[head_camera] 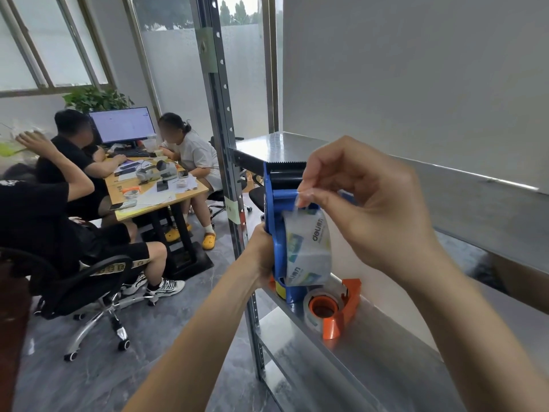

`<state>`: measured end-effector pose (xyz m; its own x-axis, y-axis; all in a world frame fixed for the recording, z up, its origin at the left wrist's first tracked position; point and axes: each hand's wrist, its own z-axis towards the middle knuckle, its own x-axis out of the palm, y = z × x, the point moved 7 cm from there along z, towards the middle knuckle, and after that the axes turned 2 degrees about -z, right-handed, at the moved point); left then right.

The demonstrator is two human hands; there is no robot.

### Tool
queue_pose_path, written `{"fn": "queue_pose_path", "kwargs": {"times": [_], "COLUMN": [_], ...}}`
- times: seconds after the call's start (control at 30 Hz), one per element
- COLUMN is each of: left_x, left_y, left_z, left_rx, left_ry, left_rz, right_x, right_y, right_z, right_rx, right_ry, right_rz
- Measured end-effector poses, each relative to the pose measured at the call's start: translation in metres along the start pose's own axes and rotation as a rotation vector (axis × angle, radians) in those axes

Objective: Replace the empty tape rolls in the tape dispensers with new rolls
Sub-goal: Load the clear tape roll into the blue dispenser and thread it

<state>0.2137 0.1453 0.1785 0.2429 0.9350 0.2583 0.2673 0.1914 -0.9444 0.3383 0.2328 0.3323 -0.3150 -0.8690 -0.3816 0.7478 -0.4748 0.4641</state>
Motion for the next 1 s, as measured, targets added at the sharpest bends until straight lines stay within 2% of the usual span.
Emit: {"fn": "queue_pose_path", "kwargs": {"times": [0.23,0.33,0.43,0.67,0.8,1.0], "left_x": [0.003,0.000,0.004,0.002,0.003,0.008], "left_y": [0.005,0.002,-0.005,-0.005,-0.009,-0.019], "left_z": [-0.009,-0.008,-0.011,-0.012,-0.015,-0.019], "left_rx": [-0.050,-0.032,-0.013,-0.069,-0.065,0.073], "left_ry": [0.018,-0.001,0.012,0.037,0.038,0.032], "left_rz": [-0.004,-0.014,-0.044,-0.122,-0.103,-0.059], "right_x": [-0.002,-0.010,-0.015,-0.014,-0.015,-0.015], "right_y": [0.001,-0.010,-0.014,-0.022,-0.026,-0.032], "right_z": [0.009,0.013,0.017,0.004,0.003,0.006], "right_rx": [-0.117,-0.078,-0.053,-0.120,-0.108,0.060], "right_ry": [-0.039,-0.034,0.033,0.252,0.248,0.164], "right_rz": [-0.184,-0.252,-0.310,-0.581,-0.560,-0.524]}}
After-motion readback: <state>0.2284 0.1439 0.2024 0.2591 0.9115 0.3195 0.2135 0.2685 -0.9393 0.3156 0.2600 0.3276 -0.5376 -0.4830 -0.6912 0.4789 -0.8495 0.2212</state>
